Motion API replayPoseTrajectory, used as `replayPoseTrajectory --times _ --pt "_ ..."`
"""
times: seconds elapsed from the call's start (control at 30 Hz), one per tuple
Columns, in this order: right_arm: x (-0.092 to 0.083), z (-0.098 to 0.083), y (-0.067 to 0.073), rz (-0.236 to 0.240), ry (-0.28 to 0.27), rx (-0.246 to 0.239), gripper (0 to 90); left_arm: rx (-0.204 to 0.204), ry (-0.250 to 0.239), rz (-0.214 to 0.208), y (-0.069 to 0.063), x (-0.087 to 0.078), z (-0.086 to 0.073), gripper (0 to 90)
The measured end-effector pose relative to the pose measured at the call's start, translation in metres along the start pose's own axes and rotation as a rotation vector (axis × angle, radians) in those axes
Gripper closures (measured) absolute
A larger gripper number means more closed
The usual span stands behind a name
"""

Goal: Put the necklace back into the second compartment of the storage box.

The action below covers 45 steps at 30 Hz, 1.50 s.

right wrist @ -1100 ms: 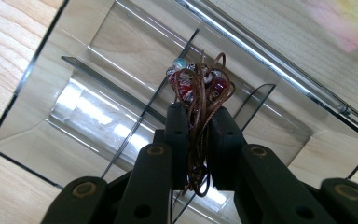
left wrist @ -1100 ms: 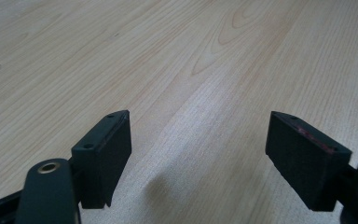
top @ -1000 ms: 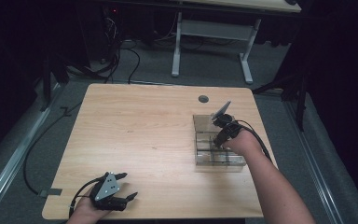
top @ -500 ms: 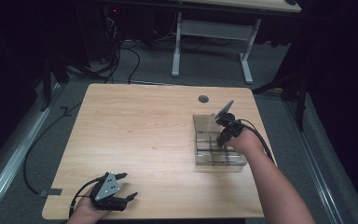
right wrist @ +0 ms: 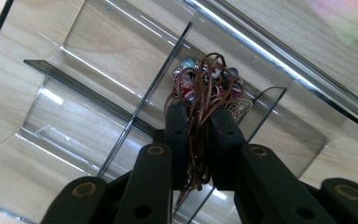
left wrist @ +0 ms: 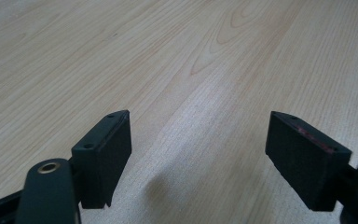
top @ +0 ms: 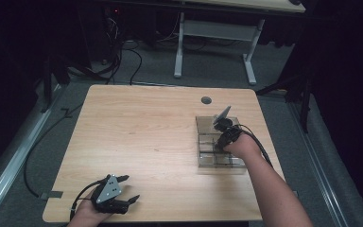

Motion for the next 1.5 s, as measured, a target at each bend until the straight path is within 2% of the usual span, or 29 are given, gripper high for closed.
replayPoseTrajectory --times 0.03,0.23,0.47,0.57,0.6,0.63,0.7,0.77,0.8,0.87,0.93,0.97,1.03,1.3,1.5 --pt "-0.001 0.0 0.001 0.001 0.0 0.017 75.3 -0.001 0.0 0.0 0.0 0.0 0.0 23.1" --pt "-0.018 0.002 -0.004 -0.006 -0.044 0.018 67.8 -0.001 0.002 -0.001 0.0 0.0 0.0 23.2" --pt "-0.03 -0.012 -0.003 0.012 -0.043 0.024 64.6 0.005 0.007 -0.002 -0.001 0.001 0.0 23.3" --pt "-0.028 -0.018 0.0 0.02 -0.038 0.022 64.8 0.006 0.01 -0.001 -0.001 0.001 0.0 23.4" --pt "-0.027 -0.02 0.001 0.015 -0.021 0.042 65.2 0.006 0.009 0.001 -0.001 0.001 0.0 23.4" --pt "-0.025 -0.021 0.001 0.004 -0.017 0.022 66.6 0.006 0.01 0.001 -0.001 0.001 0.0 23.4" --pt "-0.022 -0.02 0.0 0.001 -0.014 0.014 72.5 0.006 0.01 0.001 -0.001 0.001 0.0 23.4" --pt "-0.019 -0.019 0.0 -0.009 -0.005 0.014 82.4 0.006 0.01 0.002 -0.001 0.001 0.0 23.4" --pt "-0.018 -0.018 0.0 -0.013 0.005 0.025 85.6 0.006 0.012 0.0 -0.001 0.001 0.0 23.4" --pt "-0.016 -0.015 -0.004 -0.036 -0.004 0.018 89.3 0.005 0.011 -0.001 -0.001 0.001 0.0 23.3" --pt "-0.014 -0.011 -0.005 -0.04 -0.012 0.019 89.5 0.004 0.01 -0.002 -0.001 0.001 0.0 23.3" --pt "-0.012 -0.009 -0.005 -0.042 -0.014 0.034 89.4 0.004 0.009 -0.003 0.0 0.001 0.0 23.3" --pt "-0.01 -0.006 -0.007 -0.04 -0.021 0.024 89.4 0.003 0.008 -0.004 0.0 0.001 0.0 23.3" --pt "0.007 0.0 0.001 -0.032 0.011 0.013 87.9 0.004 0.006 -0.007 -0.001 0.001 0.0 23.2" --pt "-0.005 0.0 -0.003 -0.027 -0.019 0.032 78.2 0.004 0.007 -0.007 -0.001 0.001 0.0 23.3"
Point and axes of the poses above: each handheld gripper's, and its own axes: x roughly forward along the jaws, z roughly out of its top, y roughly to its left, the point moved 5 cm from there along x, roughly forward along the jaws, and after that the axes turned 2 degrees about -y, right-handed, at the moved point
